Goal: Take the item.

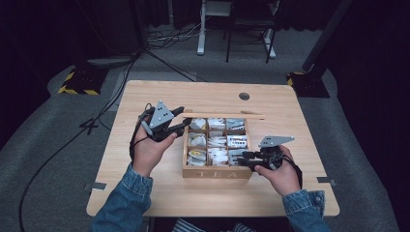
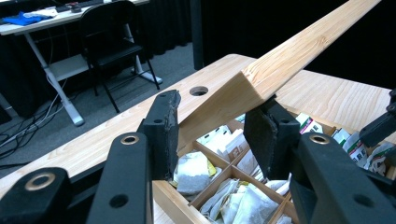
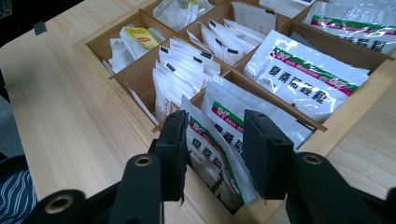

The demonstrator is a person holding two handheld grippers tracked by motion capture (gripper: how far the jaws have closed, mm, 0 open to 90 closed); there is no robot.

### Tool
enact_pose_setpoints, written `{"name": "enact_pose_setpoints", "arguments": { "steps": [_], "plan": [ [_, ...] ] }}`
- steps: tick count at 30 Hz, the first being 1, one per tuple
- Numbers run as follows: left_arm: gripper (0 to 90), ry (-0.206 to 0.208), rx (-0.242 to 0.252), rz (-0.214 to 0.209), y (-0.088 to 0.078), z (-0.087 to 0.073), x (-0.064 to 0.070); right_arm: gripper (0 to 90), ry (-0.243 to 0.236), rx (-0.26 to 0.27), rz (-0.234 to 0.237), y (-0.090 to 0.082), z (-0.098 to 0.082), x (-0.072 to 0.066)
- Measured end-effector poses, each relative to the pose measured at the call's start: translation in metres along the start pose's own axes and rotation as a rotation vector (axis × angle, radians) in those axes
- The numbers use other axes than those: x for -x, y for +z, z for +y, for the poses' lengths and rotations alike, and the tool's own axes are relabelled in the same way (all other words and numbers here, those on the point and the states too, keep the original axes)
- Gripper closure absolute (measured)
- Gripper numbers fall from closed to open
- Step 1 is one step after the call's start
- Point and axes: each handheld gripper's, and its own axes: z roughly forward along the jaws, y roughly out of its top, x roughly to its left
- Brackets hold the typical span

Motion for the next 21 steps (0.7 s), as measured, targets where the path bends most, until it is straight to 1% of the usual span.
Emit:
{"name": "enact_pose_setpoints", "arguments": {
  "steps": [5, 6, 7, 8, 11, 14, 18, 20, 21],
  "plan": [
    [55.6, -0.005, 0.000, -0.005, 0.000, -0.001, 0.000, 63.7, 0.007, -0.028, 0.007, 0.010, -0.001, 0.001],
    [55.4, -0.003, 0.000, -0.004, 0.000, -0.001, 0.000, 64.1, 0.009, -0.039, 0.008, 0.013, -0.001, 0.001],
    [55.5, 0.001, -0.001, -0.003, 0.000, -0.001, 0.000, 64.5, 0.009, -0.038, 0.006, 0.014, -0.002, 0.002],
    [55.5, 0.003, -0.002, -0.001, 0.000, -0.001, 0.000, 65.0, 0.016, -0.040, 0.005, 0.015, -0.002, 0.002],
    [55.5, 0.009, -0.006, 0.002, 0.000, -0.001, 0.001, 66.2, 0.017, -0.053, 0.011, 0.018, -0.002, 0.005],
    [55.4, 0.006, -0.007, 0.000, 0.000, -0.001, 0.001, 67.6, 0.018, -0.059, 0.010, 0.019, -0.002, 0.005],
    [55.4, 0.006, -0.009, 0.000, 0.000, -0.001, 0.002, 73.7, 0.024, -0.069, 0.009, 0.020, -0.003, 0.005],
    [55.4, 0.007, -0.009, 0.000, 0.000, -0.001, 0.002, 79.1, 0.031, -0.074, 0.015, 0.020, -0.003, 0.005],
    [55.4, 0.008, -0.009, 0.001, 0.000, -0.001, 0.002, 83.7, 0.030, -0.080, 0.018, 0.020, -0.003, 0.004]
  ]
}}
